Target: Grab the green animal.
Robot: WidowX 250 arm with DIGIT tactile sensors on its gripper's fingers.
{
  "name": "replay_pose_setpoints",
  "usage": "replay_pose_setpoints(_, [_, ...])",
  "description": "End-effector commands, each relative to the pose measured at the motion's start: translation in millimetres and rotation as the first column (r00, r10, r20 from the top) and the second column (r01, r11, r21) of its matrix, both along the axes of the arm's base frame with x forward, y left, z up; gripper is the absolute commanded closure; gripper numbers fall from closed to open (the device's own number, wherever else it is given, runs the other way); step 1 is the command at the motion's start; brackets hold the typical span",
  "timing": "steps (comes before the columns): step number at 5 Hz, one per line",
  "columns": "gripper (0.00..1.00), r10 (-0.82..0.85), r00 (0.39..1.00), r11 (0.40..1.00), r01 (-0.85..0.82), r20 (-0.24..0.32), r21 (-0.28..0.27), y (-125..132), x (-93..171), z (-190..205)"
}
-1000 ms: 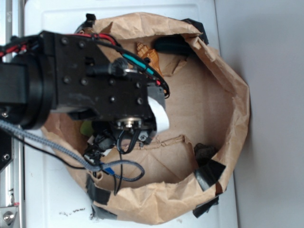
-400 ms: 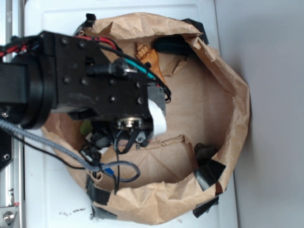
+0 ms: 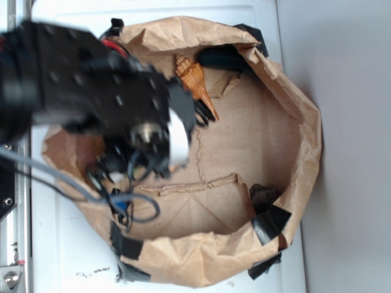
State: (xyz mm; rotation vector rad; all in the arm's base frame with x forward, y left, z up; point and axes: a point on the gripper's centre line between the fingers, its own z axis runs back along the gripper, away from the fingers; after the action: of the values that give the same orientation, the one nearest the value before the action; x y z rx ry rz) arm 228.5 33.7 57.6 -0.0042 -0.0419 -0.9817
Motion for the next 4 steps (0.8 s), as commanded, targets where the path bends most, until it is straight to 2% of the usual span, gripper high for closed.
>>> replay_pose_setpoints(1, [0.00,-0.025,0.999,0.999,0.025,0.027,0.027,17,-6,9])
replay_pose_setpoints(2, [0.00,-0.045,0.999,0.999,0.046,-0.009,0.030,19,-16,8])
replay_pose_setpoints(3, [0.00,-0.061,0.998,0.996,0.061,-0.007,0.071,13,-23,-7])
replay_pose_setpoints(4, [0.00,-0.051,0.999,0.996,0.051,0.005,0.078,2,-26,-23])
